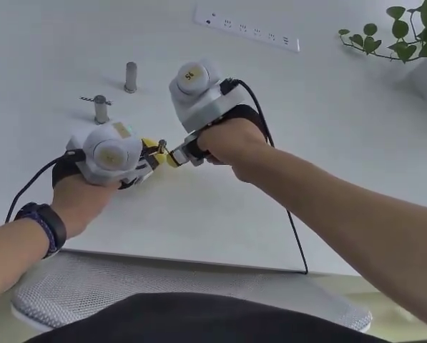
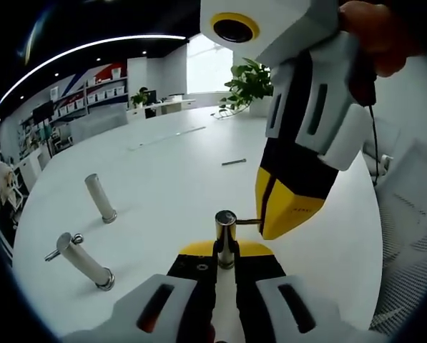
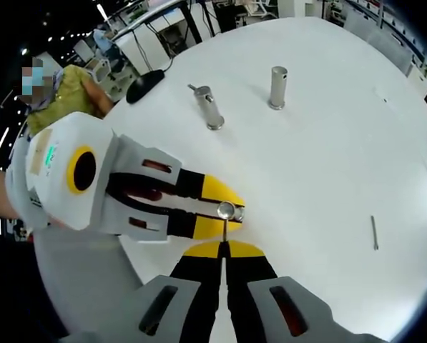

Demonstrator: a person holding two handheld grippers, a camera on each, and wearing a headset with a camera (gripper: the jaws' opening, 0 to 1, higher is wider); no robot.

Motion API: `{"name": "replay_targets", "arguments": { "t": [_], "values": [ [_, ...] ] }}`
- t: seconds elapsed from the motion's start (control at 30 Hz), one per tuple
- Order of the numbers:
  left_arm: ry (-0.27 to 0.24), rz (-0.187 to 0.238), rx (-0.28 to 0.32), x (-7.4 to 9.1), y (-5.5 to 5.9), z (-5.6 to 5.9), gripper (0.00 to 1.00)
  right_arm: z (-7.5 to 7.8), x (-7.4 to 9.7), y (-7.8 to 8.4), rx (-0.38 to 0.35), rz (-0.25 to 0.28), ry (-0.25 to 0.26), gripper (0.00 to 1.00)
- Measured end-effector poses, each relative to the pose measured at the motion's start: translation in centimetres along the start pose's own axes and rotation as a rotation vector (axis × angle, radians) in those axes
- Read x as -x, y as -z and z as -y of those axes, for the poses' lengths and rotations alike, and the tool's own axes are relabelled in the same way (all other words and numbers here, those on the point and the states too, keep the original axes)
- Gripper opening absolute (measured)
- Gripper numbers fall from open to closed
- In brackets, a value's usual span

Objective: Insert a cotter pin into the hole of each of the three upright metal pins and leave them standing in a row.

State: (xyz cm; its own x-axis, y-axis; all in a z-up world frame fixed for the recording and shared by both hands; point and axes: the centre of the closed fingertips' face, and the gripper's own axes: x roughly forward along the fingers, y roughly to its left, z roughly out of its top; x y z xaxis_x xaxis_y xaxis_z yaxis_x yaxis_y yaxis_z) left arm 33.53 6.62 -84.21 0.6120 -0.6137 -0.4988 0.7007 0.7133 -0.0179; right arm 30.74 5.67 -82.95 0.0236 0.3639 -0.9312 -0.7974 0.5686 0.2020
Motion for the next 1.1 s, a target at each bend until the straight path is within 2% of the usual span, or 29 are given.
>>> {"name": "replay_targets", "arguments": {
  "t": [0.17,0.57,0.63,0.7,1.0,1.1],
  "values": [
    [0.003,0.0,-0.005,0.01,-0.03,0.04,0.06,-0.32,-0.03,0.04,0.028,0.002,0.007,0.02],
    [0.008,0.001,-0.004,0.09,-0.09,0.02,0.06,-0.07,0.14,-0.13,0.038,0.01,0.003,0.02],
    [0.015,0.005,0.0,0.09,-0.09,0.08,0.06,-0.29,0.15,-0.02,0.059,0.003,0.003,0.02],
    [0.023,0.004,-0.008,0.13,-0.07,0.12,0.06,-0.24,0.18,-0.04,0.116,0.002,0.011,0.02],
    [0.02,0.007,0.01,0.14,-0.07,0.11,0.06,-0.2,0.19,-0.17,0.136,0.009,0.019,0.02],
    [0.019,0.008,0.012,0.1,-0.07,0.12,0.05,0.12,0.21,-0.14,0.096,0.01,0.011,0.02]
  ]
}}
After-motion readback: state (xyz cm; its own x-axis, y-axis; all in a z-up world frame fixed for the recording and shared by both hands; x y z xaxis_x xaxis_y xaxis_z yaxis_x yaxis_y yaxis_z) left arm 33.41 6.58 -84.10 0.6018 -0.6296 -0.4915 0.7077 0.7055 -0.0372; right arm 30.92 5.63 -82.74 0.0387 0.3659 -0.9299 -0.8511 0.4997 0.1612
